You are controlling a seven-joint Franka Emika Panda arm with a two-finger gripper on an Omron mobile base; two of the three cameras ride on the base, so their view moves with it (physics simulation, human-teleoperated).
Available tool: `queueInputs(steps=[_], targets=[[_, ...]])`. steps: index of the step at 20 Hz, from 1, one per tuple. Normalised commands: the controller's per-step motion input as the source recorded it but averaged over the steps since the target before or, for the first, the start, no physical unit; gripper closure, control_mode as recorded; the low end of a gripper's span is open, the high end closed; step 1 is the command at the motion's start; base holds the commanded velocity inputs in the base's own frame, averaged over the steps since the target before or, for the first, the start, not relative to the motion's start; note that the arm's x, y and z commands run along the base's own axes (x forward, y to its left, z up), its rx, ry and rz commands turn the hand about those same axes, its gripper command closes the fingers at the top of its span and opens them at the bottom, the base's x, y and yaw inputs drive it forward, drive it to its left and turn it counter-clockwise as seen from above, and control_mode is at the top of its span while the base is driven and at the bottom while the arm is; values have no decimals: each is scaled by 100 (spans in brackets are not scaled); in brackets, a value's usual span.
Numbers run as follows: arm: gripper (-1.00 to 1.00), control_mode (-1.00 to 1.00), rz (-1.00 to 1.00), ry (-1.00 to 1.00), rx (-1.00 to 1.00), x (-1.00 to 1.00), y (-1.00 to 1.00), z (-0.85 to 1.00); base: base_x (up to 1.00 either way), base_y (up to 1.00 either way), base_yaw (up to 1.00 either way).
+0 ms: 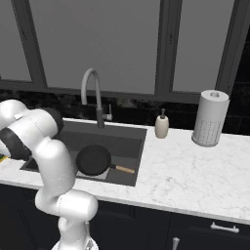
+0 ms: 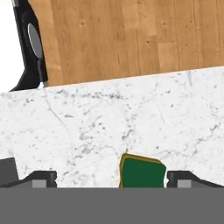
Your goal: Pick the pan and sponge and place them into the sink. Then turn on the water.
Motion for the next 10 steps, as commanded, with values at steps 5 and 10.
queueInputs(steps=[5, 10], targets=[[-100, -100, -12, 2, 0, 12, 23, -21, 0, 0, 0], [-100, -100, -2, 0, 0, 24, 1, -32, 0, 0, 0]])
